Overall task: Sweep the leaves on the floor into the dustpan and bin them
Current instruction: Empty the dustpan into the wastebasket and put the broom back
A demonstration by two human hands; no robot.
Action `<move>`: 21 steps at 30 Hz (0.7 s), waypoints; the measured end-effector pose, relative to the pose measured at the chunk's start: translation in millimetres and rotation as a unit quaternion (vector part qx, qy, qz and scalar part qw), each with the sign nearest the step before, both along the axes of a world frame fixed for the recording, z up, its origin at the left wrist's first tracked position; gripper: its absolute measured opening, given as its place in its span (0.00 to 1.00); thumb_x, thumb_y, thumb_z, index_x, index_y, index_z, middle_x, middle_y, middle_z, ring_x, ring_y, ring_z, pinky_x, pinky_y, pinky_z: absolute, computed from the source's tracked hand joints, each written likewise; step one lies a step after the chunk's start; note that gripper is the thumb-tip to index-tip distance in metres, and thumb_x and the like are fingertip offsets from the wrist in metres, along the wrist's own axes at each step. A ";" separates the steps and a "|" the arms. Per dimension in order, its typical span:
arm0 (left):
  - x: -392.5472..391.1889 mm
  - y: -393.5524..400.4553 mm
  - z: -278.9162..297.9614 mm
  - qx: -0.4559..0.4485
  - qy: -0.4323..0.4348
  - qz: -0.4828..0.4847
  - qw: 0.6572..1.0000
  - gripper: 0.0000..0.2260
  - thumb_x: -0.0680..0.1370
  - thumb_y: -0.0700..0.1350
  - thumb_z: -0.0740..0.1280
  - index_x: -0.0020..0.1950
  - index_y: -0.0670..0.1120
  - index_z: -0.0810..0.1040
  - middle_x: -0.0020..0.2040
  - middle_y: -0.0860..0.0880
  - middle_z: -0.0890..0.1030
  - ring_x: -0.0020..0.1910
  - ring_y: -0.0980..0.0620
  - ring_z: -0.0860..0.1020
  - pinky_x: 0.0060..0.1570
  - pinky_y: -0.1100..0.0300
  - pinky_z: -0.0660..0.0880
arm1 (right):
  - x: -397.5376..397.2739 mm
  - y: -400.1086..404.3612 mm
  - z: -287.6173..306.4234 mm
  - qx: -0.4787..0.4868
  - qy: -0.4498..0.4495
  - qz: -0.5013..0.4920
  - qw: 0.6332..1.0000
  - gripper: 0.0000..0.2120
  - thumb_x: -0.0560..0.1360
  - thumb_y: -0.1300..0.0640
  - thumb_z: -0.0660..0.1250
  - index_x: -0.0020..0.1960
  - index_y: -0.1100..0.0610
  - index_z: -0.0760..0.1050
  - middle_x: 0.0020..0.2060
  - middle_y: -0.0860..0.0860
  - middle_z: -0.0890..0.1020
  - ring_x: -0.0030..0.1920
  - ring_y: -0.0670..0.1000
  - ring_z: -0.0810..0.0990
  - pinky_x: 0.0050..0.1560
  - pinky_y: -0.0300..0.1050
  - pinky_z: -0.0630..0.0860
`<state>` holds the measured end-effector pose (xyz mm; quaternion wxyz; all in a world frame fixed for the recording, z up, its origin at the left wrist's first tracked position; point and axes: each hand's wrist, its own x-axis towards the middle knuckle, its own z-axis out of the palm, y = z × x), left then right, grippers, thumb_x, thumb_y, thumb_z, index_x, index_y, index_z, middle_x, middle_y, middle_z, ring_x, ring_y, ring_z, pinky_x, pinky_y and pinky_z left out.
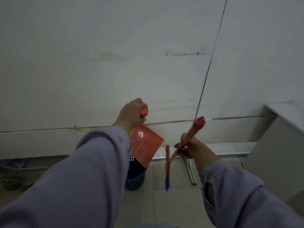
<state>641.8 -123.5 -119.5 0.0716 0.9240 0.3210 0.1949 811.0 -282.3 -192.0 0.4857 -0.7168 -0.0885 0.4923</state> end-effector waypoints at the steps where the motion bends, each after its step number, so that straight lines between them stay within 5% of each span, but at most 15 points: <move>1: 6.0 -1.6 7.5 -0.006 -0.020 0.006 1.000 0.14 0.66 0.41 0.75 0.49 0.46 0.80 0.52 0.47 0.77 0.49 0.44 0.78 0.52 0.51 0.76 | 4.0 1.1 7.3 0.015 0.002 -0.006 1.000 0.24 0.78 0.45 0.49 0.41 0.62 0.73 0.33 0.61 0.77 0.24 0.57 0.76 0.18 0.40 0.74; 5: 31.5 -10.9 17.8 -0.027 -0.083 0.010 0.996 0.16 0.65 0.39 0.76 0.50 0.46 0.78 0.52 0.47 0.77 0.50 0.43 0.77 0.54 0.52 0.75 | 19.3 8.9 33.8 0.043 -0.016 -0.039 0.998 0.15 0.78 0.58 0.51 0.53 0.66 0.73 0.47 0.65 0.78 0.30 0.59 0.79 0.21 0.40 0.76; 10: 59.3 -18.4 2.9 -0.048 -0.096 -0.010 0.994 0.17 0.65 0.39 0.77 0.50 0.48 0.75 0.50 0.49 0.77 0.47 0.45 0.76 0.50 0.56 0.73 | 31.0 22.0 41.4 0.044 -0.088 -0.018 0.995 0.13 0.76 0.66 0.53 0.56 0.63 0.73 0.43 0.63 0.82 0.36 0.58 0.83 0.33 0.45 0.81; 14: 83.0 -6.4 -17.0 -0.066 -0.080 -0.017 0.995 0.17 0.65 0.39 0.76 0.49 0.48 0.74 0.47 0.49 0.80 0.45 0.45 0.76 0.47 0.56 0.72 | 49.3 35.3 22.5 0.058 -0.174 0.008 0.983 0.11 0.76 0.61 0.61 0.58 0.60 0.73 0.44 0.62 0.84 0.40 0.60 0.85 0.44 0.53 0.83; 18: 111.9 12.1 -44.0 -0.091 -0.036 -0.031 0.995 0.17 0.66 0.40 0.75 0.50 0.50 0.74 0.46 0.49 0.82 0.44 0.46 0.75 0.45 0.54 0.74 | 69.4 51.0 1.0 0.049 -0.279 0.025 0.959 0.06 0.78 0.54 0.62 0.54 0.54 0.72 0.35 0.57 0.85 0.33 0.55 0.85 0.41 0.54 0.84; 21: 136.5 32.6 -67.5 -0.121 -0.001 -0.049 0.991 0.17 0.65 0.38 0.74 0.50 0.49 0.74 0.45 0.47 0.82 0.45 0.45 0.76 0.46 0.53 0.75 | 87.6 72.1 -14.8 0.027 -0.361 0.063 0.930 0.07 0.78 0.49 0.63 0.52 0.51 0.73 0.29 0.50 0.83 0.25 0.47 0.83 0.29 0.41 0.79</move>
